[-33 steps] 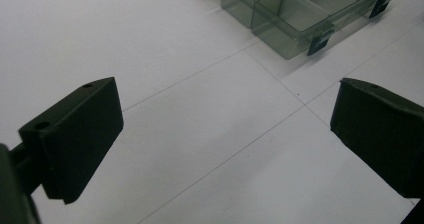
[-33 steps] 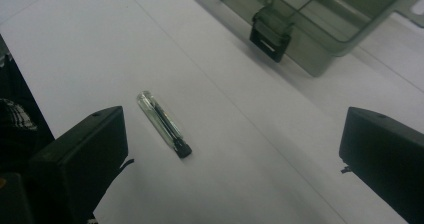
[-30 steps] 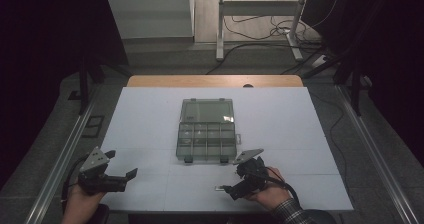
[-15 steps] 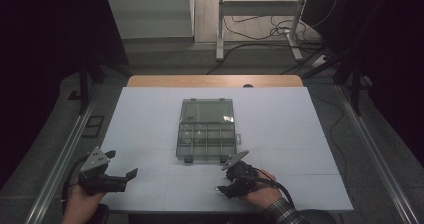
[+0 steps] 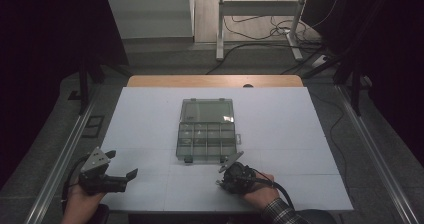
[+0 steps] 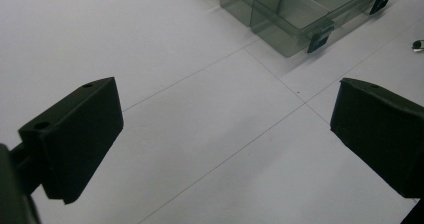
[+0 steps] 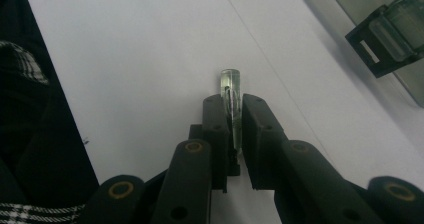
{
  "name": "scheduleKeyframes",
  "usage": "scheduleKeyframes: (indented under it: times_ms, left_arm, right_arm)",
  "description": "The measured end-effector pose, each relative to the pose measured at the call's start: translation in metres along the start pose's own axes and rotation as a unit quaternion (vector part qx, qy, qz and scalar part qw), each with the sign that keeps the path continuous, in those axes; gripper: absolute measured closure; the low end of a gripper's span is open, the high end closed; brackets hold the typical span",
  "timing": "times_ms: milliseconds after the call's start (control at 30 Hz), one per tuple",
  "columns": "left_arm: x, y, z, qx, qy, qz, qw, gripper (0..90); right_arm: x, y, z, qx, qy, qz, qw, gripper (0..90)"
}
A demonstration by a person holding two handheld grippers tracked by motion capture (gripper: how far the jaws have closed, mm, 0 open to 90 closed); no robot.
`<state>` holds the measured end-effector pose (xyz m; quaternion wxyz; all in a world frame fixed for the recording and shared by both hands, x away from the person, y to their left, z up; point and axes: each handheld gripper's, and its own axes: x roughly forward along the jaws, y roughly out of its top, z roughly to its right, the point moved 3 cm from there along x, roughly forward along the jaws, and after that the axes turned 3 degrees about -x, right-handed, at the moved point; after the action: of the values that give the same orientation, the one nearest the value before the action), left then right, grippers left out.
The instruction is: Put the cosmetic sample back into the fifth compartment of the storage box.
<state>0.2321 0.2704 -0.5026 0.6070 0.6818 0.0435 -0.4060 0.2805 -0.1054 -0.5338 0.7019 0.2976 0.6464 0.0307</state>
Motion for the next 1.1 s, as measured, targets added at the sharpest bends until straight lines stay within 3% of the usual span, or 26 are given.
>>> scheduleKeyframes:
  times_ms: [433, 667, 1100]
  left_arm:
    - [0.001, 0.000, -0.001, -0.002, 0.002, -0.002, 1.0000, 1.0]
    - [0.001, 0.000, -0.001, -0.003, 0.002, -0.002, 1.0000, 1.0]
    - [0.001, 0.000, -0.001, -0.003, 0.002, -0.003, 1.0000, 1.0]
  right_arm:
    - [-0.010, 0.005, 0.005, 0.009, -0.003, 0.034, 0.9994, 80.5]
    - [-0.013, 0.013, 0.011, 0.021, 0.009, 0.060, 0.9979, 80.5]
    - [-0.015, 0.019, 0.016, 0.026, 0.007, 0.075, 0.9968, 80.5]
